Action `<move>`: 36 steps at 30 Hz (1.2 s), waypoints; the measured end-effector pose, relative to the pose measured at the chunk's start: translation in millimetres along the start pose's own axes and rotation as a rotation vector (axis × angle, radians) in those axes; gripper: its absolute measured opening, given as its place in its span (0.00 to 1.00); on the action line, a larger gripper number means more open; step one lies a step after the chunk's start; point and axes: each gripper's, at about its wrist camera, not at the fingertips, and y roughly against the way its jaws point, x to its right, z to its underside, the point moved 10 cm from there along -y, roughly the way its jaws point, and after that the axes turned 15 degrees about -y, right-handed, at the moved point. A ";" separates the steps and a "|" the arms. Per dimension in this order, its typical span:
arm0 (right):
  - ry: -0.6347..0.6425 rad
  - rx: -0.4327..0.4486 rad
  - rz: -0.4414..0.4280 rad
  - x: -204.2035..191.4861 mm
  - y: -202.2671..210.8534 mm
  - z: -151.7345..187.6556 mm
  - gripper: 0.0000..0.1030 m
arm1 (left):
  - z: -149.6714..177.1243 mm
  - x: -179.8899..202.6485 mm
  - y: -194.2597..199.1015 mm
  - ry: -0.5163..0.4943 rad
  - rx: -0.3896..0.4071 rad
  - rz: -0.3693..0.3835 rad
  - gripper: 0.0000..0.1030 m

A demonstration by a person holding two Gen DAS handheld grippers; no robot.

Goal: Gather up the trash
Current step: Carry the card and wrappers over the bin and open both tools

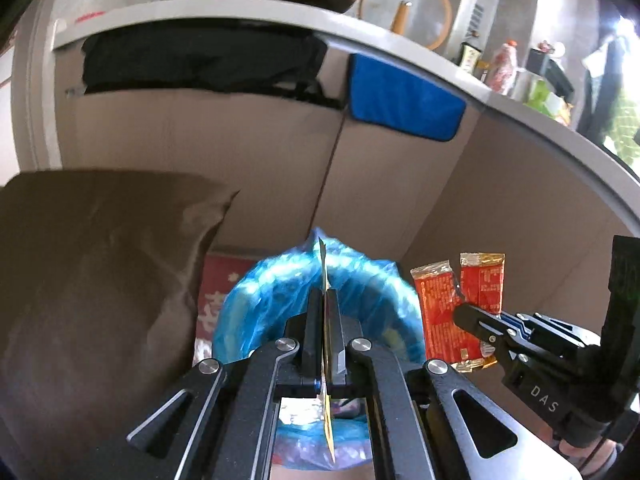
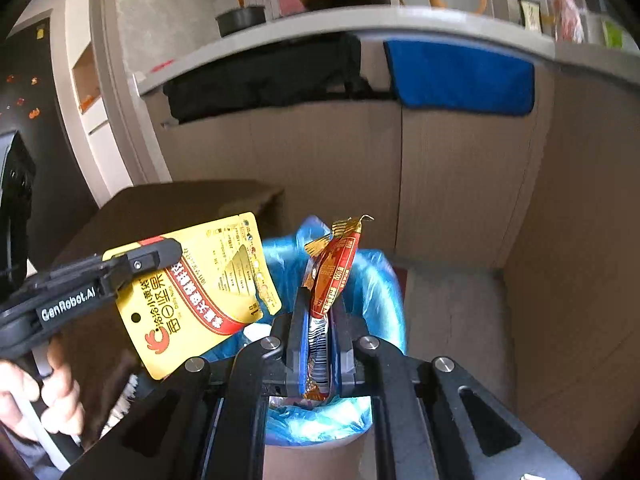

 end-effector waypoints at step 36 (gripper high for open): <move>-0.057 -0.037 -0.004 -22.3 32.0 52.4 0.19 | 51.2 -24.3 73.0 -0.077 -0.004 -0.252 0.33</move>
